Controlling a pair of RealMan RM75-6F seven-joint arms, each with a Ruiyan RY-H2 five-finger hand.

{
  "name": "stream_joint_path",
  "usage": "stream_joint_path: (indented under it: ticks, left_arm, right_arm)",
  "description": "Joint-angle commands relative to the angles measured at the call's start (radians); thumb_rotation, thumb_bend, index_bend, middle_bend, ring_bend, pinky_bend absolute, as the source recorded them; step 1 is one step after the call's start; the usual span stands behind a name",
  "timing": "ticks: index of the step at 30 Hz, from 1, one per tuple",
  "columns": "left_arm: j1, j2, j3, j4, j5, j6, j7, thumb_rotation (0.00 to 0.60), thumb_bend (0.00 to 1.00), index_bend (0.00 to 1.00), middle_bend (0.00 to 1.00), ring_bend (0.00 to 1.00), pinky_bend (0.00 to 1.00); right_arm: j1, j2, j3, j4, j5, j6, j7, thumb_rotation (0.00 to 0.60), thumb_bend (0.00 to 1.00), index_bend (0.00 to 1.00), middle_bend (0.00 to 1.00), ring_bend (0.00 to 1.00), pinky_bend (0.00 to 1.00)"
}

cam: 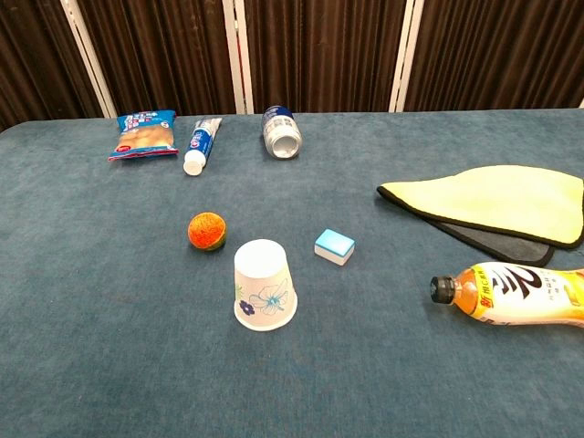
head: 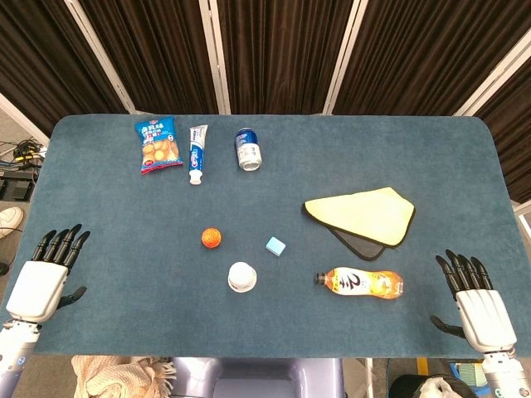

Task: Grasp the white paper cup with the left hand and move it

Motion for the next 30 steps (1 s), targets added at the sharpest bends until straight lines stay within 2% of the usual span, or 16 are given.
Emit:
stream_joint_path:
  ticks: [1,7,10,13,17,19,24,30]
  left_arm:
    - [-0.005,0.005,0.006,-0.009,0.009,-0.009,-0.012,0.6,0.04,0.0,0.02,0.06,0.08]
    - [-0.023,-0.018,0.017,-0.009,0.032,-0.04,0.016,0.6,0.05,0.0,0.01,0.06,0.08]
    - [-0.049,-0.038,0.012,-0.013,0.059,-0.057,0.009,0.6,0.08,0.08,0.02,0.06,0.08]
    - [-0.088,-0.052,-0.002,-0.025,0.086,-0.09,0.059,0.6,0.09,0.16,0.02,0.05,0.08]
    - [-0.116,-0.058,-0.022,-0.081,0.093,-0.117,0.157,0.6,0.1,0.17,0.02,0.04,0.08]
    - [-0.136,-0.062,-0.031,-0.117,0.1,-0.139,0.203,0.6,0.11,0.2,0.02,0.04,0.08]
    - [-0.206,-0.086,-0.054,-0.203,0.081,-0.252,0.276,0.6,0.12,0.27,0.02,0.04,0.08]
    - [-0.282,-0.192,-0.102,-0.224,0.044,-0.339,0.354,0.6,0.14,0.28,0.03,0.03,0.08]
  right_arm:
    - [-0.001,0.0,0.0,0.001,0.001,0.002,-0.005,0.6,0.07,0.0,0.0,0.0,0.0]
    - [-0.003,0.003,0.005,0.003,0.018,0.001,0.014,0.6,0.07,0.0,0.0,0.0,0.0]
    - [0.006,-0.001,0.011,0.011,0.046,-0.026,0.018,0.6,0.07,0.0,0.0,0.0,0.0]
    - [0.011,-0.009,0.016,0.022,0.06,-0.038,-0.006,0.6,0.07,0.0,0.0,0.0,0.0]
    - [0.008,-0.008,0.013,0.019,0.06,-0.035,-0.004,0.6,0.07,0.0,0.0,0.0,0.0]
    - [0.005,-0.003,0.013,0.016,0.059,-0.03,0.004,0.6,0.07,0.0,0.0,0.0,0.0]
    - [0.009,0.0,0.018,0.018,0.082,-0.047,0.02,0.6,0.07,0.0,0.0,0.0,0.0]
    - [0.011,0.009,0.019,0.017,0.09,-0.055,0.041,0.6,0.07,0.0,0.0,0.0,0.0]
